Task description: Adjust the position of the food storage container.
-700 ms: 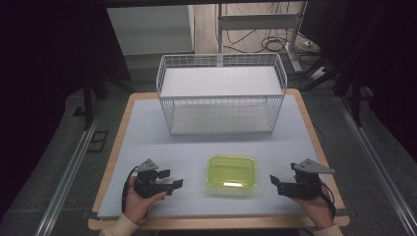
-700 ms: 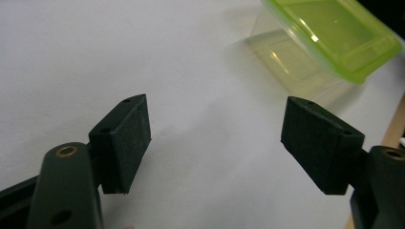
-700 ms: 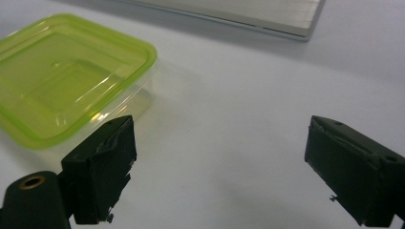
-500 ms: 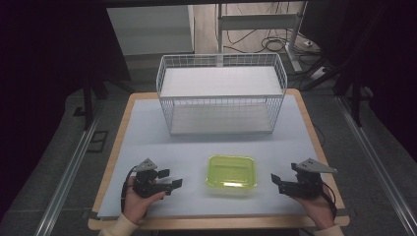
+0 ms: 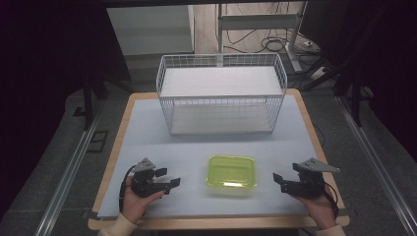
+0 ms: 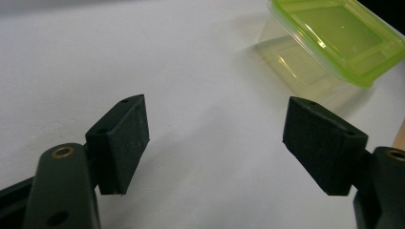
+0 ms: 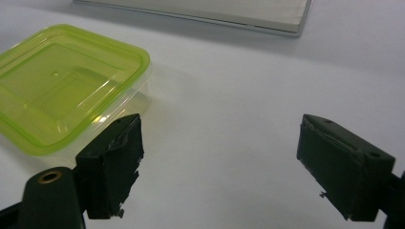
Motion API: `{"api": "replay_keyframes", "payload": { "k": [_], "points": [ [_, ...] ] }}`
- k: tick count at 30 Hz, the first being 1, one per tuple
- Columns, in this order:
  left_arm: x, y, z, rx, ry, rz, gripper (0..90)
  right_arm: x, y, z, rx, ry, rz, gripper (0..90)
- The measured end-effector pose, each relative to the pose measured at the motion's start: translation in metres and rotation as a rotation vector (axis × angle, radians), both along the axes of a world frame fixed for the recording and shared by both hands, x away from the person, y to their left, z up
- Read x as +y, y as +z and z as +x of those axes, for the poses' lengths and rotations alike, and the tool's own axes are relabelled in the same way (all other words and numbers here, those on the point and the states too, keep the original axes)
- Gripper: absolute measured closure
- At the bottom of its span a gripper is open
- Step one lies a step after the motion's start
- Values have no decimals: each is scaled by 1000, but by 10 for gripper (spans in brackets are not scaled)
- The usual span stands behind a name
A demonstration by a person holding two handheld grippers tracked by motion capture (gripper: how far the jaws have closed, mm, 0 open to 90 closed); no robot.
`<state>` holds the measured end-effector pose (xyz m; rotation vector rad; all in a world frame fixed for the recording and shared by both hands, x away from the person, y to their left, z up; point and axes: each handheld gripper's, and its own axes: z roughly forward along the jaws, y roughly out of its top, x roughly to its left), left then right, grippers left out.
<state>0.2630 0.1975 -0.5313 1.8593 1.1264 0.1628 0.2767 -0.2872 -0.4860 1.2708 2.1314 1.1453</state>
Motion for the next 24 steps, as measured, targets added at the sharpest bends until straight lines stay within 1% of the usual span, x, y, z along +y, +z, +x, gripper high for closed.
{"api": "replay_keyframes", "payload": {
  "k": [4, 8, 10, 14, 17, 20, 21, 24],
  "points": [
    [0, 1, 0, -4, 0, 7, 232, 1, 0, 0, 4, 3, 0, 170],
    [-1, 0, -1, -6, -1, 15, 230, 0, 2, -1, -1, 4, 11, 197],
    [0, 0, -1, -6, 2, 14, 228, -1, 3, -1, -2, 12, 21, 233],
    [0, 0, 0, -6, 3, 17, 226, -1, 3, -1, -1, 24, 25, 265],
    [0, 0, 0, -7, 4, 18, 225, -1, 4, -1, 7, 38, 27, 322],
    [0, 1, -1, -7, 5, 19, 224, 0, 5, -1, 17, 75, 30, 398],
    [-1, 1, -1, -7, 5, 20, 224, 2, 6, -1, 21, 98, 28, 417],
    [-1, 0, -1, -6, 7, 19, 224, 7, 10, -1, 21, 136, 18, 482]
  ]
}}
